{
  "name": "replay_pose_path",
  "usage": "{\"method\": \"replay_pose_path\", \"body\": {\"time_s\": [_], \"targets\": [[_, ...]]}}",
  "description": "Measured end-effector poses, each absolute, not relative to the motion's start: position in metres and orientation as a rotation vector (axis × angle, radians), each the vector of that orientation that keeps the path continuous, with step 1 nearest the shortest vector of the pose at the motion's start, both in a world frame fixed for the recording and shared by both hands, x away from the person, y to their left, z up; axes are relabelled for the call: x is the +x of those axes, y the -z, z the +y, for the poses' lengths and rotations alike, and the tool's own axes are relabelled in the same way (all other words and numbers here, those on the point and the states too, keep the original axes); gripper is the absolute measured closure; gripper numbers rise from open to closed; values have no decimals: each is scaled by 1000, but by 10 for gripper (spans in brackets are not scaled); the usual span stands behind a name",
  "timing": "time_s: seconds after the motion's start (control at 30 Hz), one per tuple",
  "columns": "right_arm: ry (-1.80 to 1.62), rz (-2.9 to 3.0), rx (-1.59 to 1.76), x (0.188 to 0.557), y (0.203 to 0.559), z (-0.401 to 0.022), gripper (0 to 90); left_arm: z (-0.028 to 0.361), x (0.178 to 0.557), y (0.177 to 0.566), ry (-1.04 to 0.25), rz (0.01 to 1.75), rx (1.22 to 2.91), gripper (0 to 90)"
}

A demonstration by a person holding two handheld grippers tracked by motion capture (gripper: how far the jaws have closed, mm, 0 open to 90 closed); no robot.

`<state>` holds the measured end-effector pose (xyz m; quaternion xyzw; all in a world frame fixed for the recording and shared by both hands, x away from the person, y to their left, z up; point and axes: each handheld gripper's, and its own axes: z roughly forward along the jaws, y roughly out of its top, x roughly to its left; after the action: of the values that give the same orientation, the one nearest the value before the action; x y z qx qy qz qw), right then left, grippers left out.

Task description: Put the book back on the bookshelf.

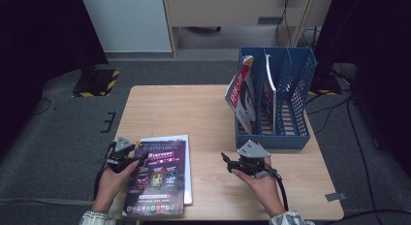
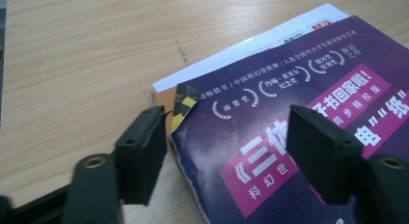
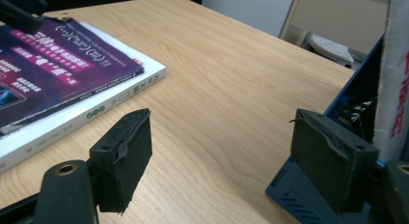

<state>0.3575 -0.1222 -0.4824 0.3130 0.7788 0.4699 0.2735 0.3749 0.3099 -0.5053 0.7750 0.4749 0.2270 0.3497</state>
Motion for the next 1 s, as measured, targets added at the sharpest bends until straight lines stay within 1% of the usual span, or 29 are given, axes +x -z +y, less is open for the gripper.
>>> {"method": "replay_pose_path", "body": {"time_s": [0.13,0.2,0.23,0.37,0.5,0.57,0.67,0.83,1.0], "targets": [[-1267,2088,849,356,481,-123,228,312,375,509,-567,1268,2012,313],[-1265,2091,859,356,481,-122,228,315,375,511,-560,1289,2001,270],[-1261,2095,862,357,482,-121,228,316,375,512,-548,1300,1989,233],[-1246,2117,848,357,484,-118,225,321,377,516,-493,1344,1939,189],[-1231,2135,826,357,486,-117,222,318,378,519,-399,1344,1921,188],[-1233,2136,826,357,486,-118,218,316,377,517,-422,1337,1943,186],[-1234,2141,827,357,486,-117,214,316,377,516,-423,1332,1950,191],[-1225,2165,820,357,488,-114,207,313,375,512,-467,1321,1977,229],[-1214,2184,806,357,490,-113,204,311,374,507,-476,1296,1951,266]]}}
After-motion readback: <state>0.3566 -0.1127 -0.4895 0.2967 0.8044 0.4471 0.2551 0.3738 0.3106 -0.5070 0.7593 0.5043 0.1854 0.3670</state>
